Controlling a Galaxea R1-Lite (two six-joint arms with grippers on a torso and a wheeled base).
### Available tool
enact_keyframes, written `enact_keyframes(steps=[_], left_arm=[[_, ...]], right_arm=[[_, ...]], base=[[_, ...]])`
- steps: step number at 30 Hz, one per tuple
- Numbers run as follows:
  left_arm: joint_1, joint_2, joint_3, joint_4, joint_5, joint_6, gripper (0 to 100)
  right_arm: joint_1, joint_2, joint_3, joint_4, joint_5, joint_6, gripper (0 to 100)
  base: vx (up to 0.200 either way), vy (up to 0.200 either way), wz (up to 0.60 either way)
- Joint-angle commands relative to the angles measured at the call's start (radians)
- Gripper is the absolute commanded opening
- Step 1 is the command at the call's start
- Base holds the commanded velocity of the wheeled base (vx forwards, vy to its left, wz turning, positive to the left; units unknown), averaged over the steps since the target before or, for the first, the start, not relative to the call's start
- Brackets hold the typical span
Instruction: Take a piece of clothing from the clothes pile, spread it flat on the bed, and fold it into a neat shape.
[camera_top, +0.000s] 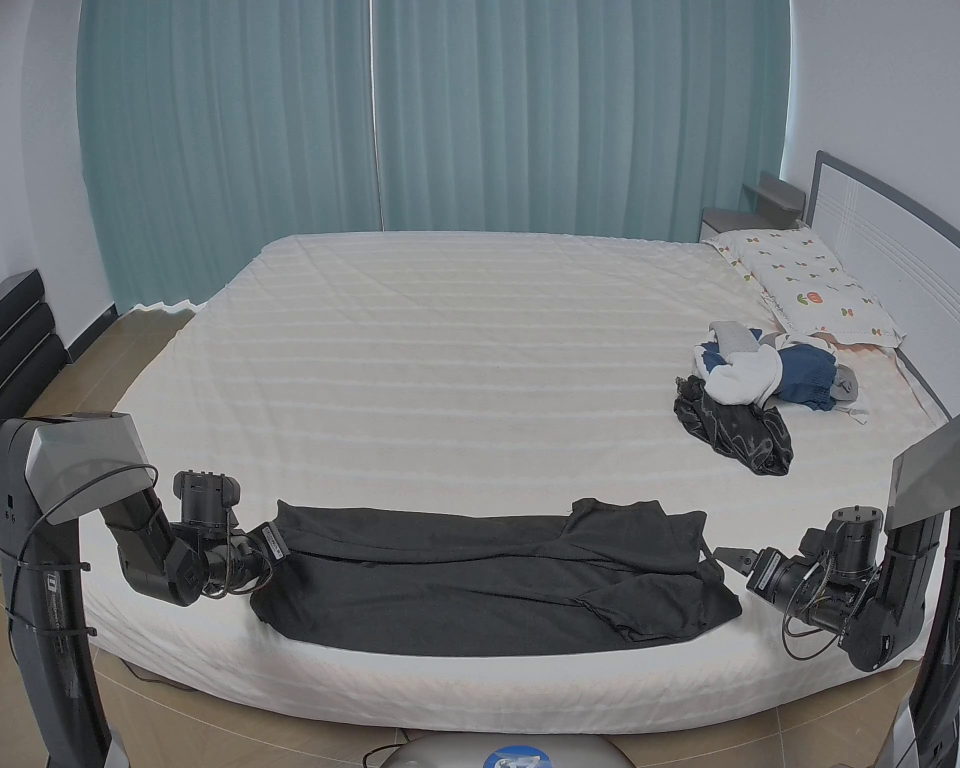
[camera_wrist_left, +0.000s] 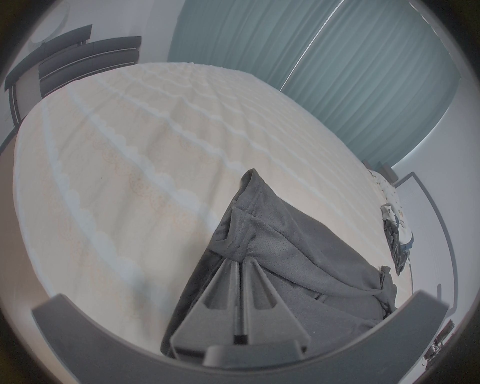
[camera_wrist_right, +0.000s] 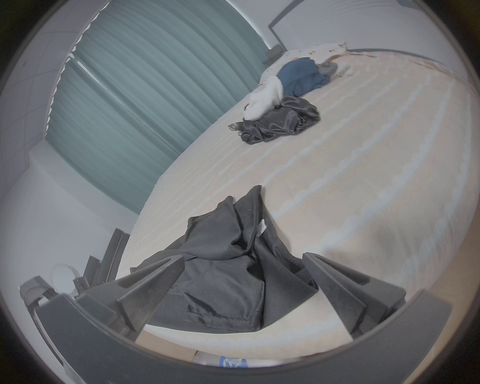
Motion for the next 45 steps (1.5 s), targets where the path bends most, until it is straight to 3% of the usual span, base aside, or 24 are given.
enact_keyframes(steps=[1,3,4,11,16,20,22,29,45], left_arm=[[-0.007,-0.004,0.019,-0.021,-0.003,-0.01,0],[-0.01,-0.004,0.023,-0.025,-0.003,-0.008,0],[-0.013,-0.004,0.024,-0.027,-0.003,-0.008,100],[-0.014,-0.018,0.033,-0.041,0.0,-0.022,100],[-0.008,-0.074,0.032,-0.07,-0.03,-0.163,100],[0.0,-0.09,0.027,-0.07,-0.053,-0.197,100],[0.004,-0.093,0.027,-0.07,-0.059,-0.217,100],[0.026,-0.101,0.032,-0.07,-0.118,-0.254,100],[0.036,-0.087,0.023,-0.07,-0.118,-0.252,100]], right_arm=[[0.023,0.002,-0.031,-0.001,0.003,-0.032,100],[0.029,0.005,-0.056,0.002,0.006,-0.032,100],[0.035,0.005,-0.061,0.007,0.006,-0.032,100],[0.158,-0.007,-0.177,0.12,-0.014,0.015,100],[0.235,-0.014,-0.41,0.43,-0.124,0.208,100],[0.282,-0.017,-0.53,0.617,-0.14,0.359,100],[0.302,-0.014,-0.559,0.653,-0.143,0.389,100],[0.334,0.036,-0.63,0.708,-0.16,0.399,100],[0.362,0.124,-0.746,0.803,-0.239,0.422,100]], base=[[0.0,0.0,0.0],[0.0,0.0,0.0],[0.0,0.0,0.0],[0.0,0.0,0.0],[0.0,0.0,0.0],[0.0,0.0,0.0],[0.0,0.0,0.0],[0.0,0.0,0.0],[0.0,0.0,0.0]])
